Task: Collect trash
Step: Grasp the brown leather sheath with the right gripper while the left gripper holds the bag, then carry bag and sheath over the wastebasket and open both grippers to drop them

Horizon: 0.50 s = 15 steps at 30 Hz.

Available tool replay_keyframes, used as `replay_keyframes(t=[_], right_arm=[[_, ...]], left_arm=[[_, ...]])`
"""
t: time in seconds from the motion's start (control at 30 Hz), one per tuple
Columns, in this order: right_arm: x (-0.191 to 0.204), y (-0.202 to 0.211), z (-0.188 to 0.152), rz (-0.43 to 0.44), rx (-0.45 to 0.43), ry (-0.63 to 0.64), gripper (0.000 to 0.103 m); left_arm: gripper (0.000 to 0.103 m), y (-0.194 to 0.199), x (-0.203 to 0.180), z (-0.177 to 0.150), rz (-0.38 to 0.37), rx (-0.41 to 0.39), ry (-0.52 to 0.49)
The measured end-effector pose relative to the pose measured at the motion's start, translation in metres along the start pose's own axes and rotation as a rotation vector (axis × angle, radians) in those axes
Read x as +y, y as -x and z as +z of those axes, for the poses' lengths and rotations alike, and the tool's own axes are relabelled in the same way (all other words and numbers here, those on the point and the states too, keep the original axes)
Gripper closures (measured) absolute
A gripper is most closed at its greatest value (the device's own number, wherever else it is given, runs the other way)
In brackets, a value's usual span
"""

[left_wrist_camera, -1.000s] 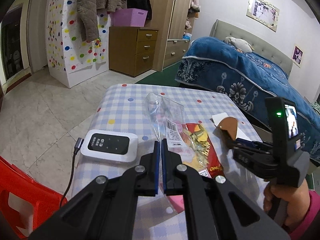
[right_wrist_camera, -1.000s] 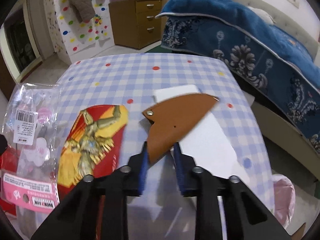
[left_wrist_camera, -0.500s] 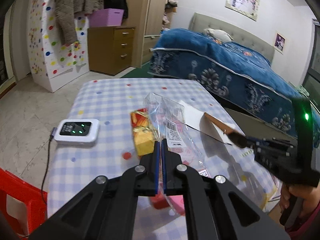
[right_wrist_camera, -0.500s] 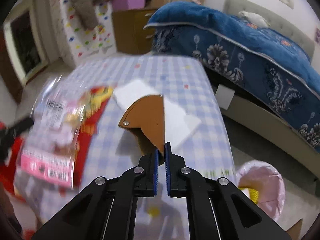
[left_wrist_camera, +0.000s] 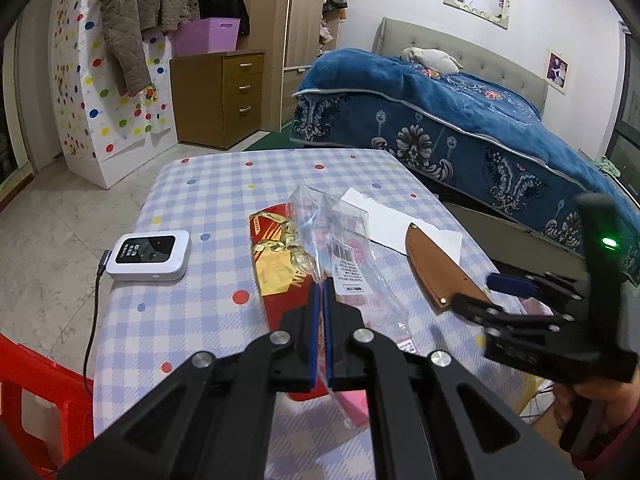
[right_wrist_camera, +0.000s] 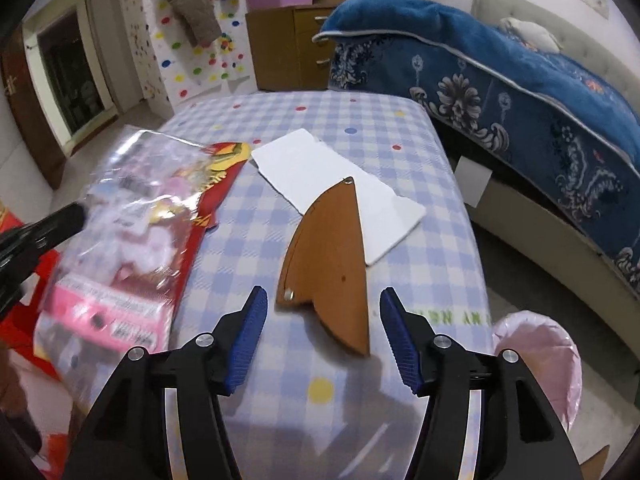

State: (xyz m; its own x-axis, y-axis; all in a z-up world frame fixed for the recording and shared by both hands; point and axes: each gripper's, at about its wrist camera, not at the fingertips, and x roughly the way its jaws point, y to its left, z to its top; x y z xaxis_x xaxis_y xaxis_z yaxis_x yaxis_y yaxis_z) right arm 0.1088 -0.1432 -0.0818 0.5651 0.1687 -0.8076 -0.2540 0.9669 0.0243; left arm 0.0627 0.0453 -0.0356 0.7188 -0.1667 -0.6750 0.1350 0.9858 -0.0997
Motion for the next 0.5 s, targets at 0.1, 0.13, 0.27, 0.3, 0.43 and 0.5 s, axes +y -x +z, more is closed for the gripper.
replay_keyframes(t=[0.1, 0.13, 0.27, 0.3, 0.43, 0.5], right_arm=[[0.004, -0.019, 0.005, -0.017, 0.039, 0.011, 0.034], [0.005, -0.024, 0.007, -0.019, 0.051, 0.014, 0.033], [0.004, -0.032, 0.010, -0.028, 0.061, 0.015, 0.034], [0.004, -0.032, 0.011, -0.027, 0.062, 0.017, 0.039], [0.001, -0.022, 0.011, -0.011, 0.046, 0.014, 0.050], [-0.002, -0.010, 0.007, 0.013, 0.022, -0.004, 0.050]], left_arm=[[0.103, 0.002, 0.002, -0.001, 0.008, 0.002, 0.000], [0.103, 0.002, 0.002, -0.001, 0.010, 0.003, 0.001], [0.103, 0.001, 0.003, -0.001, 0.008, 0.007, 0.005], [0.103, 0.001, 0.003, -0.001, 0.006, 0.008, 0.005], [0.103, 0.001, -0.001, -0.001, -0.005, 0.010, 0.001], [0.103, 0.003, -0.004, -0.001, -0.008, 0.007, -0.007]])
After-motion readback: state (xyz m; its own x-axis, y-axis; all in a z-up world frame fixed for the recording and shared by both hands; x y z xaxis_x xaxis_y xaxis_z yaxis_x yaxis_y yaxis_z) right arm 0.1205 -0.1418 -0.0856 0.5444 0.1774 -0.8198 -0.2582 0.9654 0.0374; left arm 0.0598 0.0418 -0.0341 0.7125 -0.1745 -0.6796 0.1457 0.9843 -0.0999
